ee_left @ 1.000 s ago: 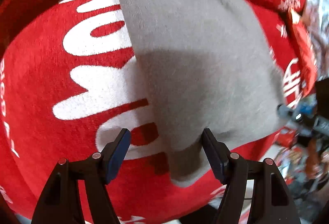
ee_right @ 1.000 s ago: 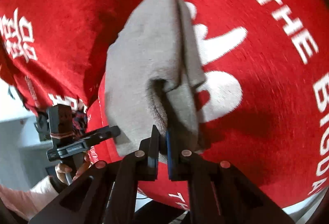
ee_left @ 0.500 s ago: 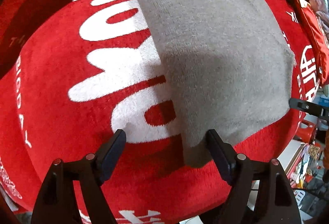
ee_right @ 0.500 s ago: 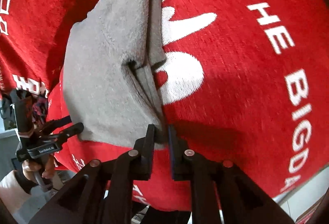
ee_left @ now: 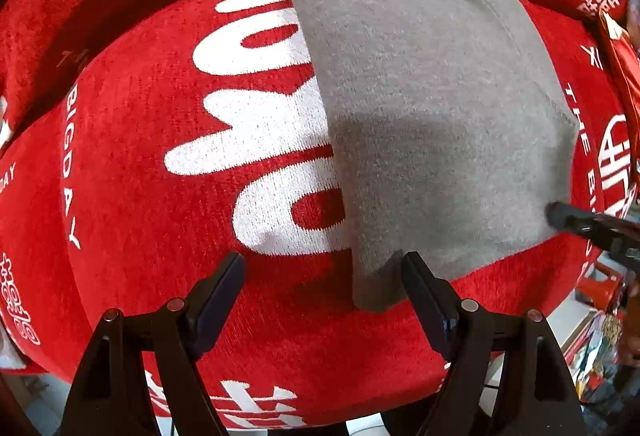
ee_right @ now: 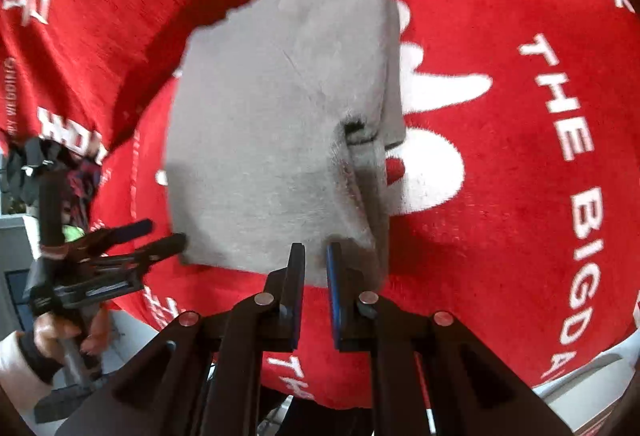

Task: Fold small clothes

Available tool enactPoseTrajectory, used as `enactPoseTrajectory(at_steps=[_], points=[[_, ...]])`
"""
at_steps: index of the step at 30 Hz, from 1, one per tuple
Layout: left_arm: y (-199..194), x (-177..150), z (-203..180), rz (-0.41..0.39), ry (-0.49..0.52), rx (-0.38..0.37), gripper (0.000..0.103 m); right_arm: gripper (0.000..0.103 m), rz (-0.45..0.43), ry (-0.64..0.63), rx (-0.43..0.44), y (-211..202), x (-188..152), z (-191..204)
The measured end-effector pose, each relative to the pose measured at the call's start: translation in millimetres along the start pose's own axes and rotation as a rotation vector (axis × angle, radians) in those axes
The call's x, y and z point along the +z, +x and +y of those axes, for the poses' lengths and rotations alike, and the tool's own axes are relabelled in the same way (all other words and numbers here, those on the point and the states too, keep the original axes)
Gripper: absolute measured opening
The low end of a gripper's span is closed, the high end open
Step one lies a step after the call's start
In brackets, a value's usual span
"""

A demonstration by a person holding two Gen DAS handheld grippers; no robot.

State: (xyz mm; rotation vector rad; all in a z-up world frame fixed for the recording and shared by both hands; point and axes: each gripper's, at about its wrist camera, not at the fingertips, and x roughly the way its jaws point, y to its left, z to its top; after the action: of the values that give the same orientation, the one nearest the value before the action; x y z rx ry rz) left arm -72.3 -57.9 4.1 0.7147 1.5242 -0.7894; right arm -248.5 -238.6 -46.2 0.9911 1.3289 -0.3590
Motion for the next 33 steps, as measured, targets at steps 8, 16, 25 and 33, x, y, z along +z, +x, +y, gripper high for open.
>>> enactPoseTrajectory(at_steps=[8, 16, 25, 33], points=[[-9.5, 3.7, 15.8, -0.015, -0.027, -0.006, 0.081, 0.011, 0.023, 0.061, 0.023, -5.4, -7.3, -17.0], [-9.8, -9.0, 31.2, -0.037, -0.044, -0.043, 0.081, 0.012, 0.016, 0.04, -0.012, -11.7, -20.9, 2.7], [-28.5, -42.5, 49.5, -0.065, -0.034, -0.063, 0.081, 0.012, -0.025, 0.024, 0.0, -17.1, -39.9, 34.5], [-45.6, -64.5, 68.1, -0.128, -0.057, -0.064, 0.103, 0.039, -0.058, 0.027, 0.017, -18.0, -65.2, 56.2]])
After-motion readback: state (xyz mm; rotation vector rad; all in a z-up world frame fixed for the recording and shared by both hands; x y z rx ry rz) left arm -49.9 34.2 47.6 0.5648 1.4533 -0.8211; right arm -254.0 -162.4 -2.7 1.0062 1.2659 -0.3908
